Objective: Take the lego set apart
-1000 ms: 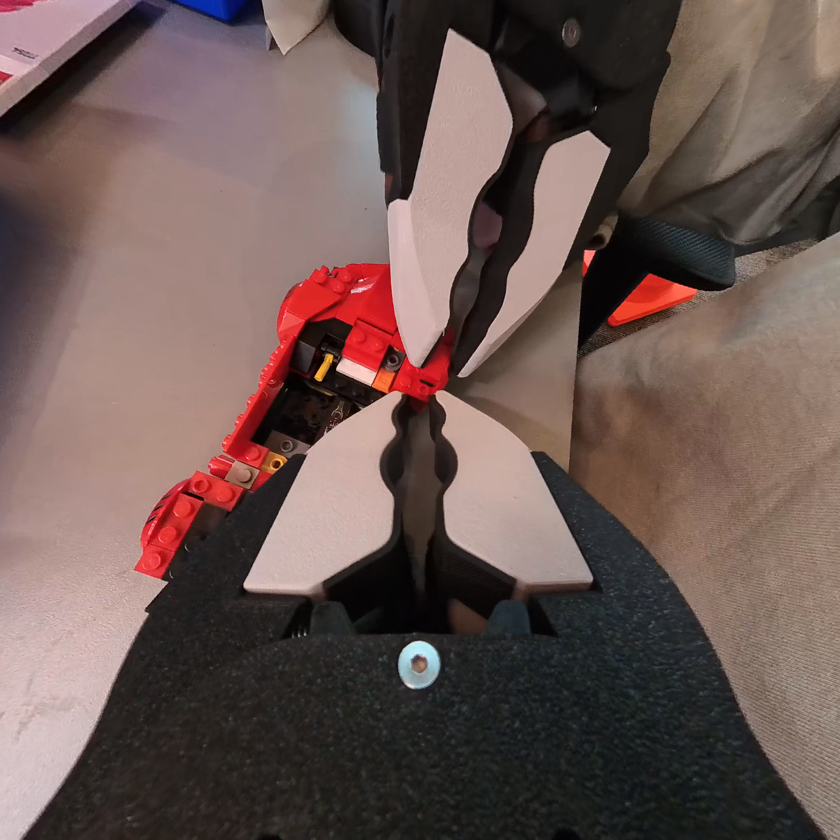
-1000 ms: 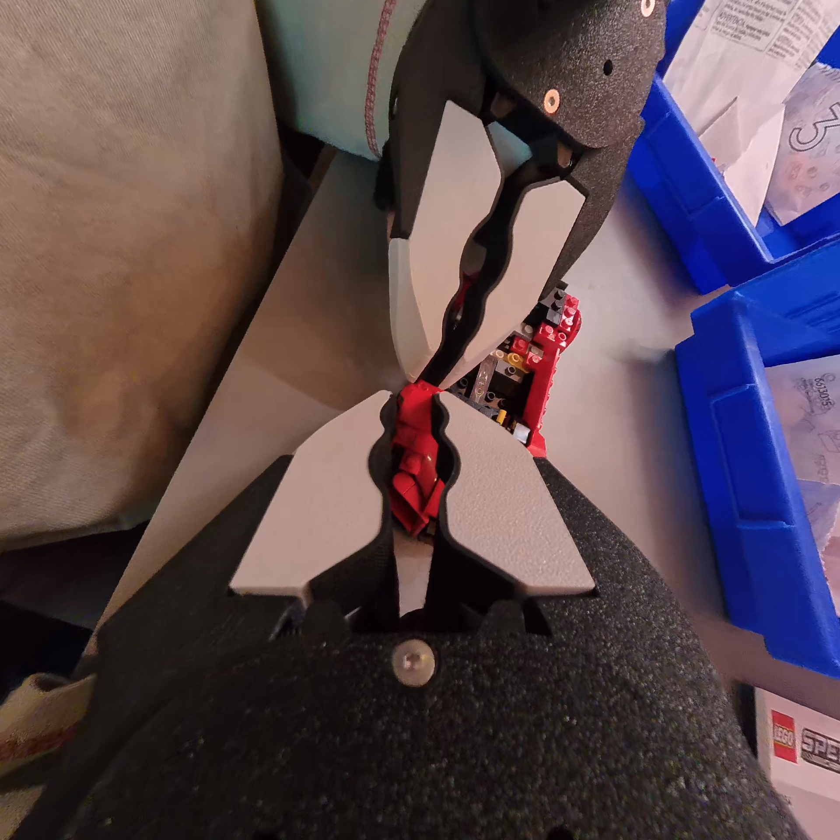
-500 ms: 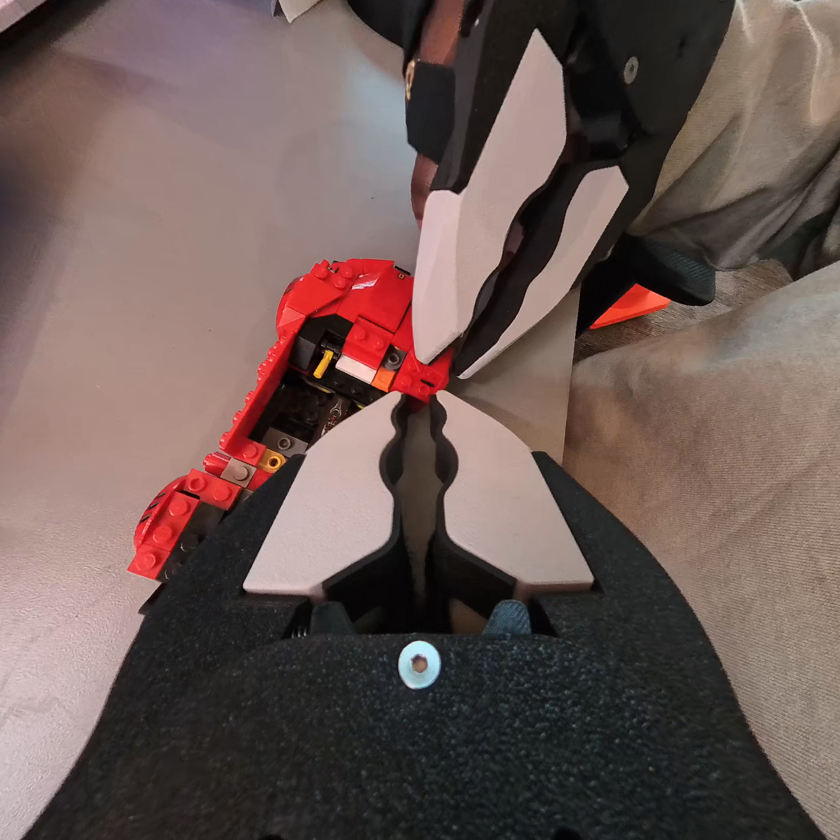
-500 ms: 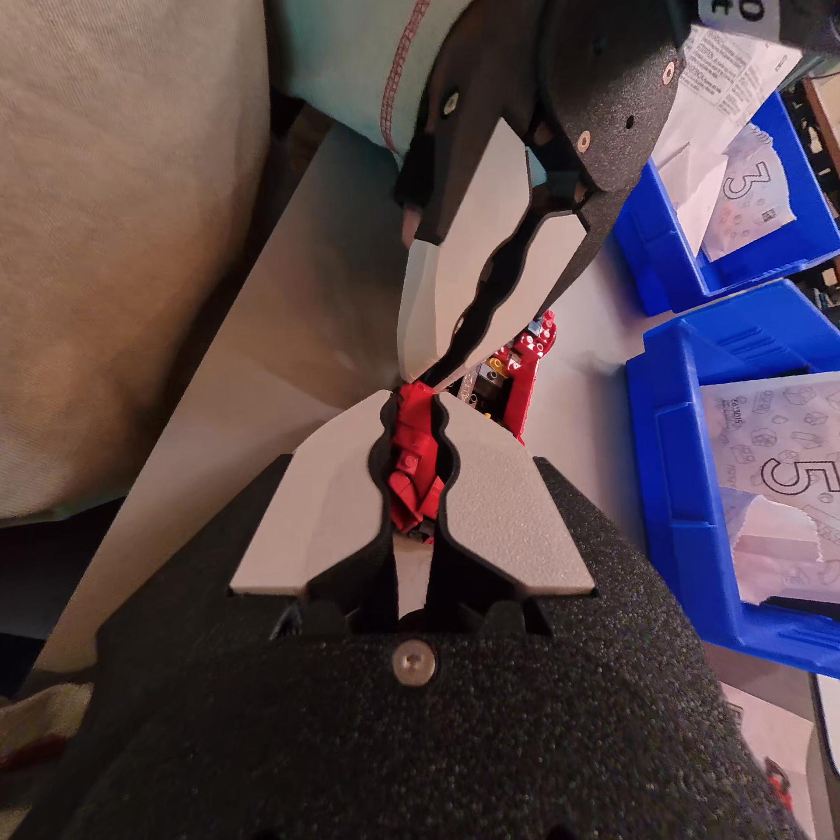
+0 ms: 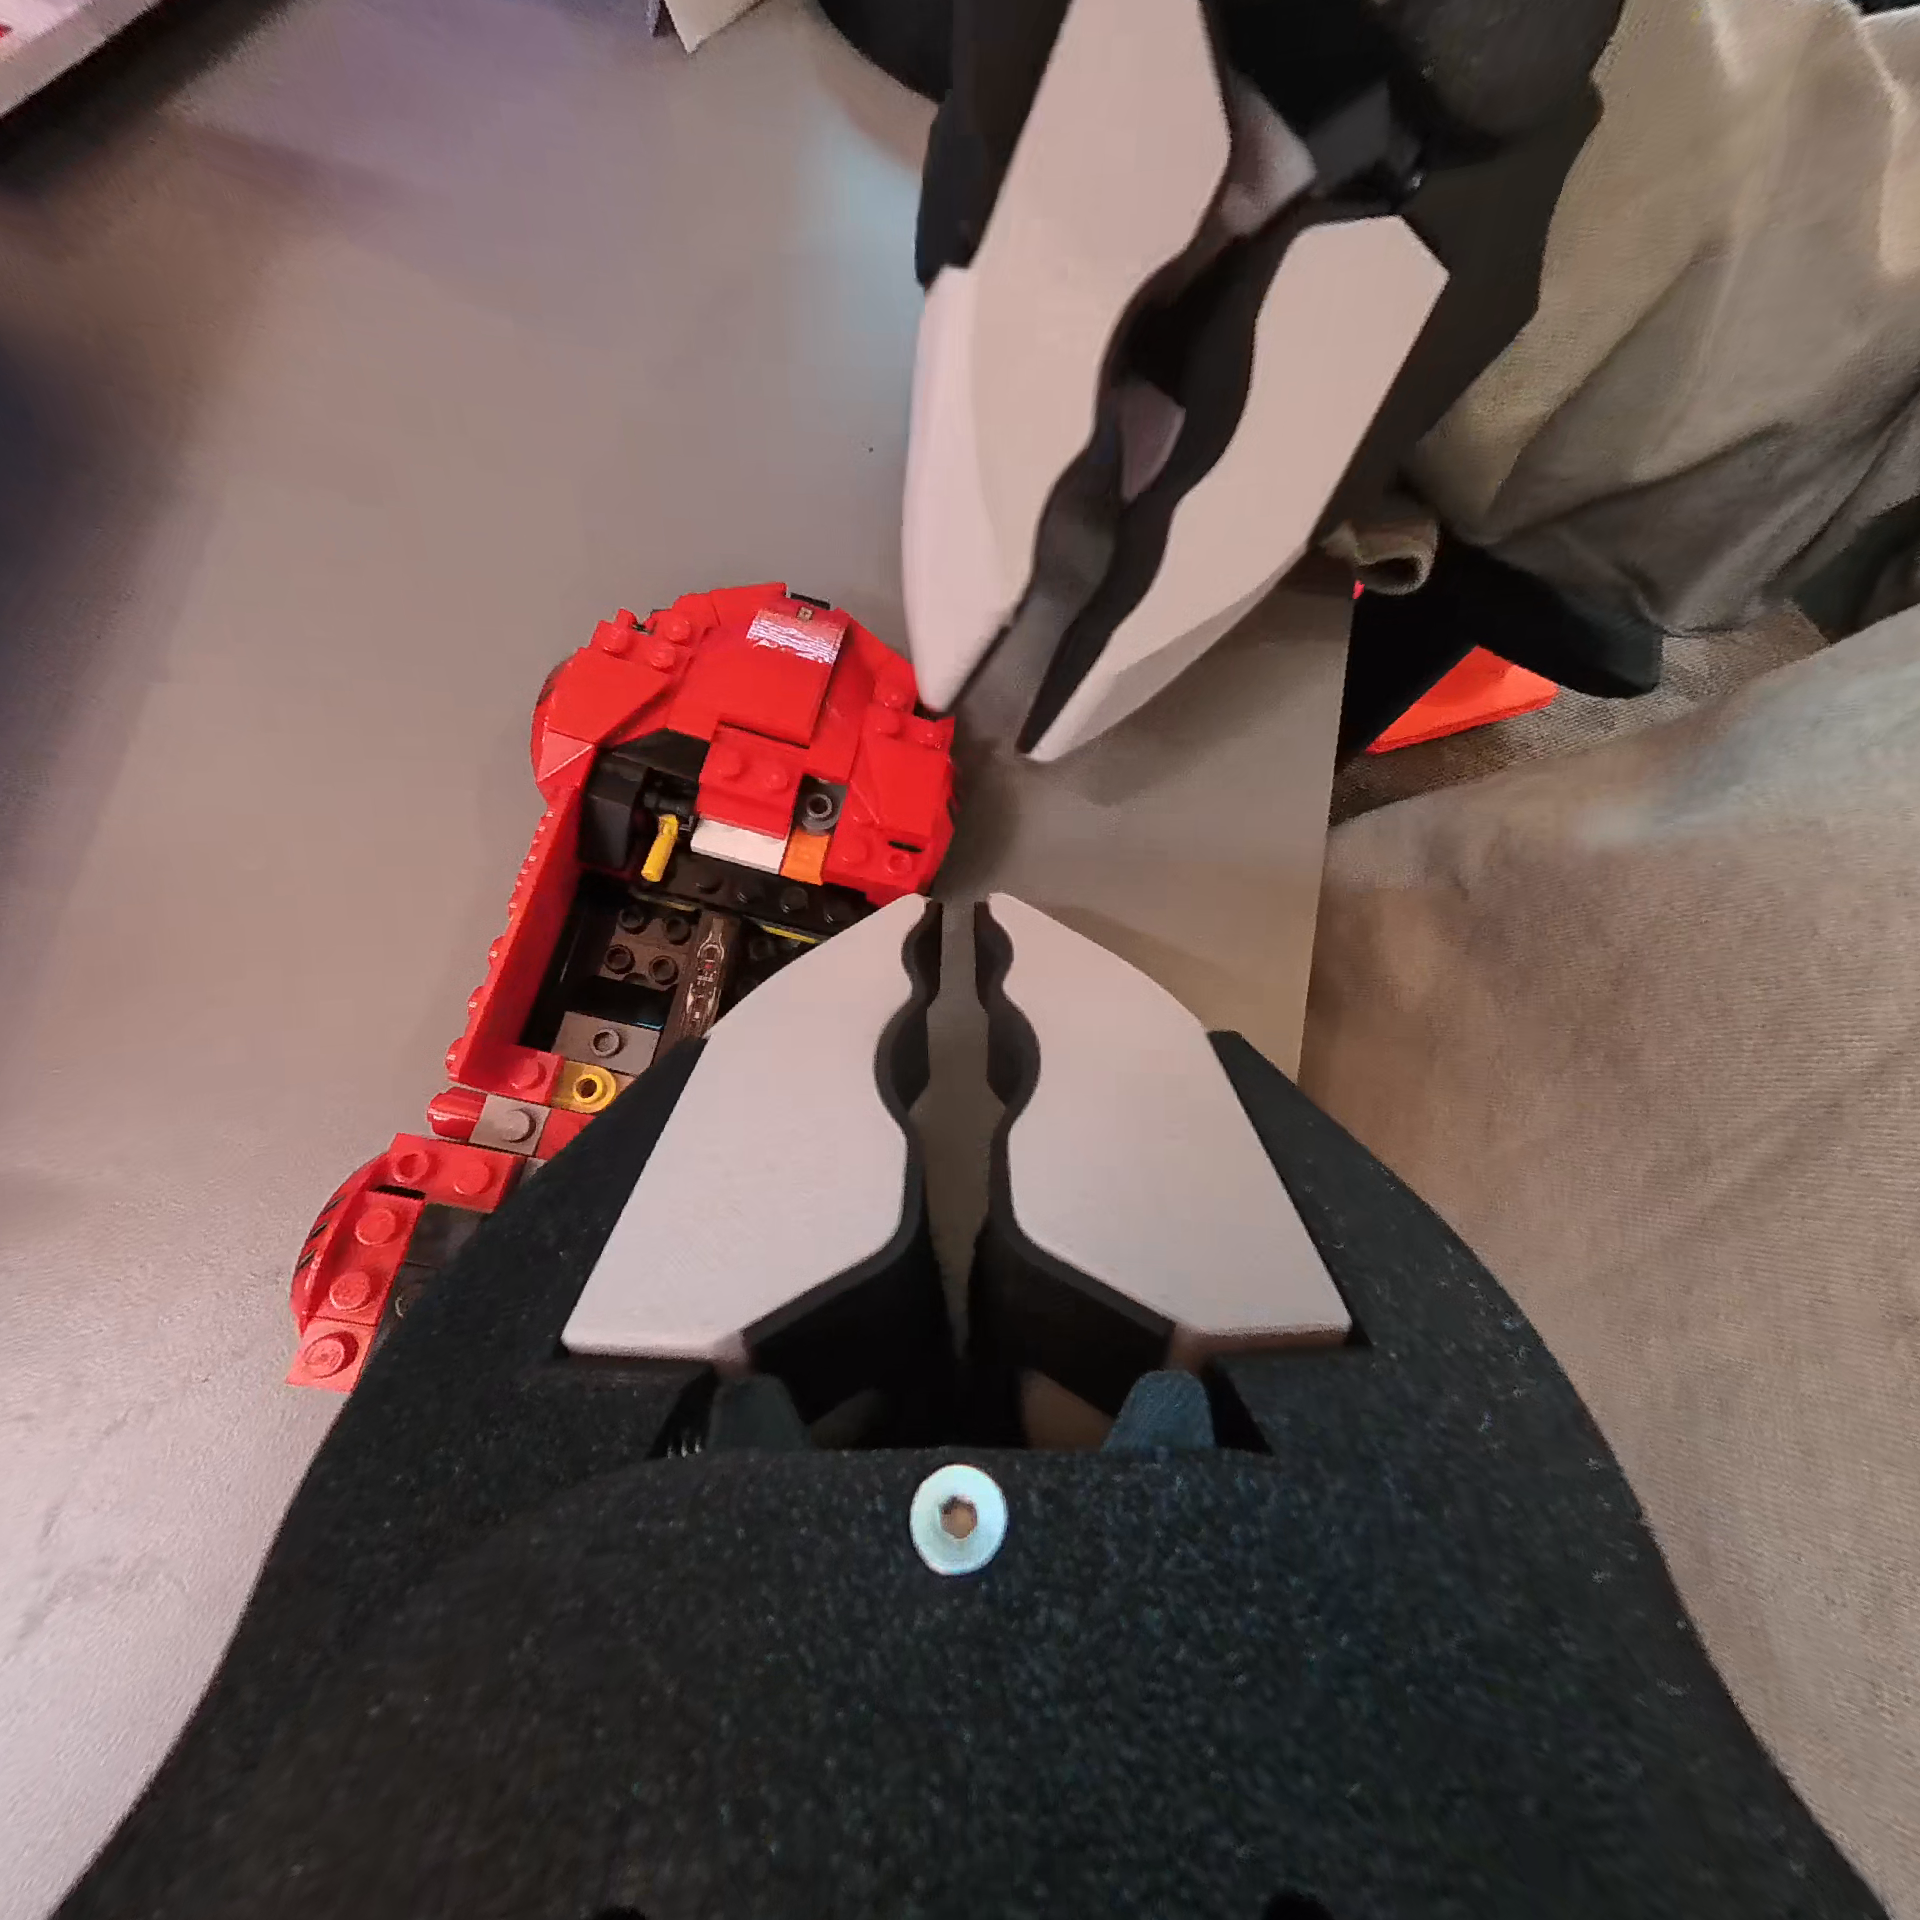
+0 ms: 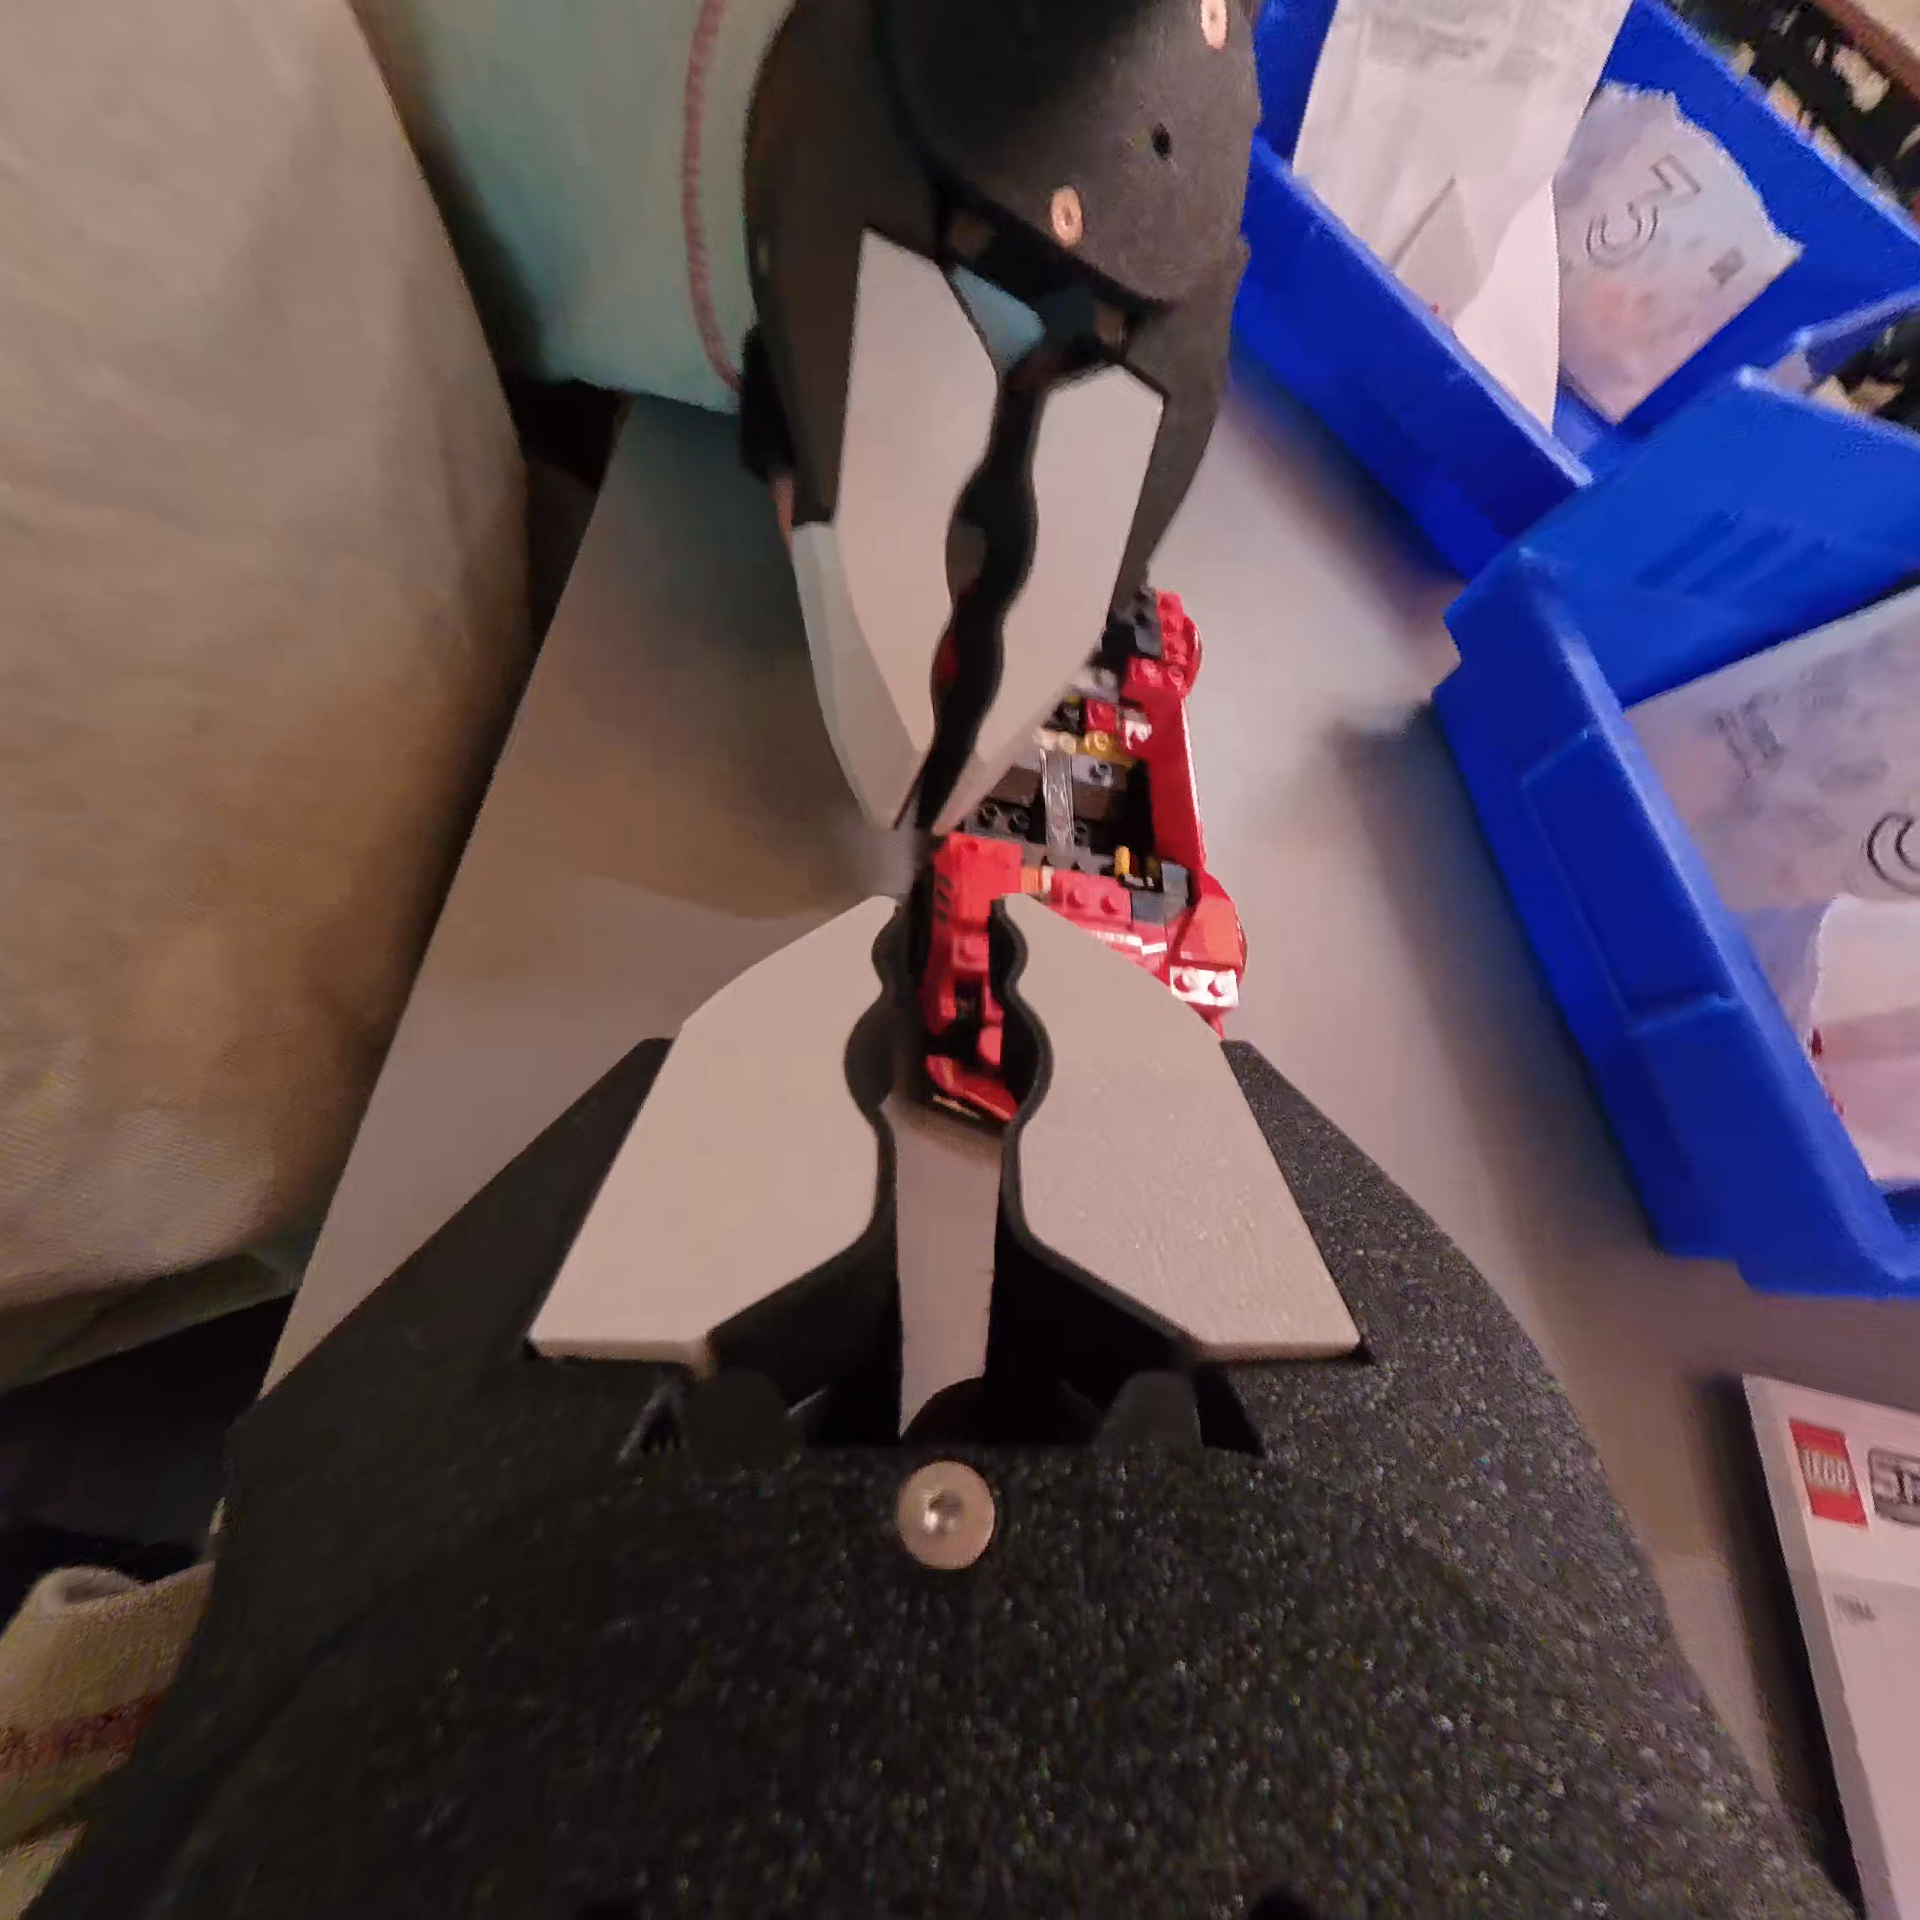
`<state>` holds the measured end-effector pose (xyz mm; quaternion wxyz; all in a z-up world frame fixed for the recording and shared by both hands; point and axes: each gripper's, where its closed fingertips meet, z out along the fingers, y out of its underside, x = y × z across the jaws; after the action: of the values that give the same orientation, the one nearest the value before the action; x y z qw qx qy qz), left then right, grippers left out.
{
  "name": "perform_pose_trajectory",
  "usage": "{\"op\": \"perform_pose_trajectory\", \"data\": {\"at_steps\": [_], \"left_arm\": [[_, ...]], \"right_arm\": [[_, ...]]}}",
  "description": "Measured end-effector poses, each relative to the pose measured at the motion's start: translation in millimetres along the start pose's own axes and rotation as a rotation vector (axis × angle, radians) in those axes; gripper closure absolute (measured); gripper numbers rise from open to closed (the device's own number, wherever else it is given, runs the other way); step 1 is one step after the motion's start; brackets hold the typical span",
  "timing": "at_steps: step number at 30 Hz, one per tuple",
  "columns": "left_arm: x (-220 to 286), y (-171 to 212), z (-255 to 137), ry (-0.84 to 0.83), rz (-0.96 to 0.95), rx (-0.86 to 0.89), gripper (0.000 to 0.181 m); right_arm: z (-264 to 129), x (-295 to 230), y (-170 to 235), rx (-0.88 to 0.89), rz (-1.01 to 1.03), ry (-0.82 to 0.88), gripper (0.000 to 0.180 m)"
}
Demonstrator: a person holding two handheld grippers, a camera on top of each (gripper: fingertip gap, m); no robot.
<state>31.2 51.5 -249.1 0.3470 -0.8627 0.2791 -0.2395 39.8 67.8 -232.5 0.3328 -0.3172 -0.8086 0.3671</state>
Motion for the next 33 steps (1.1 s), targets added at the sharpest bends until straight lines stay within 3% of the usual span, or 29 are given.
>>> {"op": "perform_pose_trajectory", "data": {"at_steps": [6, 10, 22, 29, 33], "left_arm": [[0, -12, -5, -0.075, 0.090, 0.061, 0.172], [-5, -16, -5, -0.138, 0.156, 0.072, 0.169], [-9, -10, 1, -0.108, 0.140, 0.061, 0.174], [-9, -9, -1, -0.076, 0.092, 0.065, 0.175], [-9, -10, -1, -0.072, 0.091, 0.068, 0.176]], "right_arm": [[3, 8, 5, -0.084, 0.022, -0.058, 0.166], [6, 9, 4, -0.146, 0.080, -0.241, 0.162], [17, 1, 9, -0.421, -0.236, -0.557, 0.159], [18, 0, 5, -0.323, -0.387, -0.391, 0.162], [17, 2, 4, -0.259, -0.308, -0.275, 0.162]]}}
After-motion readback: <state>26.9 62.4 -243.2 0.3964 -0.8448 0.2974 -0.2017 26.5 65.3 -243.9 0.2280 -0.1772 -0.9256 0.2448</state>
